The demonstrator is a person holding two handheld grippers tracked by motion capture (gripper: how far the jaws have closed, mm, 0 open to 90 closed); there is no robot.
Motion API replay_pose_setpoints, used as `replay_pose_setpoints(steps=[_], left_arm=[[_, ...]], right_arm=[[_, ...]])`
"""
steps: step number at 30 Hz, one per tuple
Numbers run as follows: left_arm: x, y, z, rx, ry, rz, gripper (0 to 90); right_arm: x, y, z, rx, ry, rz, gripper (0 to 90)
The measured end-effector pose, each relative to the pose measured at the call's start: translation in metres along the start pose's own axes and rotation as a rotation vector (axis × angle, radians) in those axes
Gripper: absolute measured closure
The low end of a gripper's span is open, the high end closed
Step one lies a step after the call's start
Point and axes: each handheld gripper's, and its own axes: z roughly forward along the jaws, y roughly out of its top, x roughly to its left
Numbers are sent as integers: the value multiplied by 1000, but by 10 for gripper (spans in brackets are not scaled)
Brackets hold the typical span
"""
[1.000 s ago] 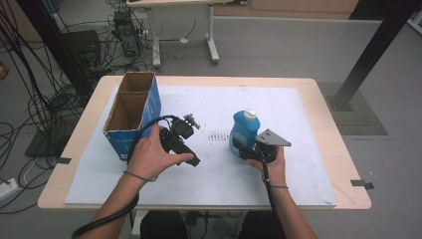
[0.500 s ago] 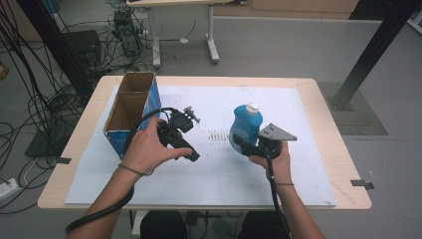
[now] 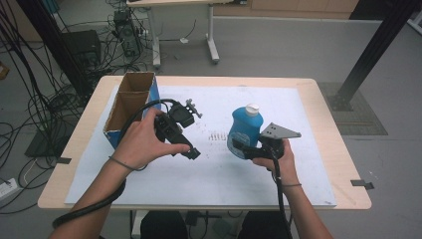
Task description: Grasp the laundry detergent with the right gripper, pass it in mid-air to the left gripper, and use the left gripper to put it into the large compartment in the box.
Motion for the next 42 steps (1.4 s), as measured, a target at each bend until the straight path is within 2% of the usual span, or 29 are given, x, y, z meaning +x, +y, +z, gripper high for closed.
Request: replay_pose_setpoints(steps=[1, 7, 10, 12, 13, 14, 16, 19, 21, 28, 30, 32, 42], left_arm=[[0, 0, 0, 0, 0, 0, 78], [-8, 12, -26, 4, 20, 64, 77], [-9, 14, -32, 0, 18, 87, 76], [-8, 18, -39, -1, 3, 121, 76], [-8, 18, -39, -1, 3, 121, 76], [-11, 22, -41, 9, 3, 155, 77], [-14, 24, -44, 11, 10, 179, 77], [-13, 27, -45, 14, 0, 190, 76], [-15, 30, -45, 20, -8, 221, 76], [-20, 38, -46, 30, -20, 279, 73], [-19, 43, -47, 38, -40, 296, 73], [-22, 46, -49, 43, -36, 314, 74], [-28, 64, -54, 97, -80, 375, 72]], right_arm=[[0, 0, 0, 0, 0, 0, 420], [-14, 5, 0, 12, 123, -15, 420], [-18, 9, 0, 23, 181, -40, 419], [-21, 10, 1, 22, 217, -49, 419], [-21, 10, 1, 22, 217, -49, 419], [-24, 13, 2, 28, 259, -67, 419], [-25, 16, 3, 33, 285, -86, 419], [-28, 18, 4, 36, 333, -91, 419], [-29, 19, 5, 36, 359, -99, 419], [-31, 23, 7, 36, 414, -116, 419], [-33, 25, 8, 34, 440, -118, 419], [-34, 26, 8, 34, 453, -124, 419], [-34, 32, 13, 47, 505, -152, 419]])
